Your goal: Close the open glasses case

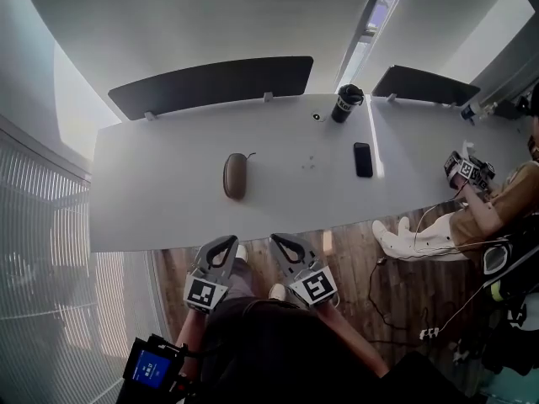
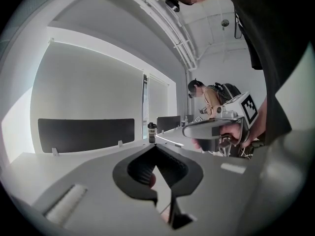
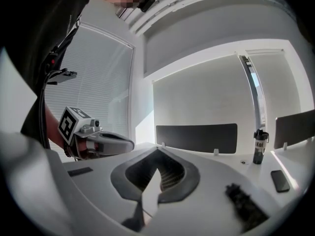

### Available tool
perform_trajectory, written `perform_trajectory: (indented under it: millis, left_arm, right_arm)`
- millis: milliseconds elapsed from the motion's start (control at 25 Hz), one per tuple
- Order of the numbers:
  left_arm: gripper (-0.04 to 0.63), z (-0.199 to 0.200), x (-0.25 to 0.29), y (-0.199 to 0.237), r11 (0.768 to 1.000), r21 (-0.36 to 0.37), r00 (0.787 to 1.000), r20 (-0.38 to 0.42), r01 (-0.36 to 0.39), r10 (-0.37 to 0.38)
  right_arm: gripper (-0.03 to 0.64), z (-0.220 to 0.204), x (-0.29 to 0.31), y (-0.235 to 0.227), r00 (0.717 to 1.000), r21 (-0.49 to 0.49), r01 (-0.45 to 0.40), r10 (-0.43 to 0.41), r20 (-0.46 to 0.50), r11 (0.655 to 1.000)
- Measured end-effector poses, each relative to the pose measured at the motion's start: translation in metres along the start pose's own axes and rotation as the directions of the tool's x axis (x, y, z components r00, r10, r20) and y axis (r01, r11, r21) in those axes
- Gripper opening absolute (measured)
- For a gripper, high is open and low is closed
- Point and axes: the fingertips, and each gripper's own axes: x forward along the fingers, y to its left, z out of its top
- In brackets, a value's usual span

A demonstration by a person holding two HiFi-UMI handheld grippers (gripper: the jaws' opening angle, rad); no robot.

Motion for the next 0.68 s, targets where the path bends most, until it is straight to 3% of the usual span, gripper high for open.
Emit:
perform_trajectory:
  millis: [160,360,680]
  left_arm:
    - [0.008,-0.003,-0.003,-0.003,1.0,-0.006,1.0,-0.002,0.001,-0.001]
    - [0.008,0.003,-0.01,-0.054,1.0,0.012,1.0,0.007,-0.013,0.013]
    - [0.008,-0.016,-0.029,-0.087,0.999,0.03,1.0,-0.021,-0.016,0.017]
  right_arm:
    - [0.003,0.0,0.003,0.003,1.0,0.007,0.001,-0.001,-0.003,1.0]
    - [0.003,-0.003,-0.047,0.009,1.0,0.009,-0.017,0.017,0.022,1.0]
    - [0.003,-0.012,-0.077,0.032,0.998,0.009,-0.058,0.058,0.02,0.998]
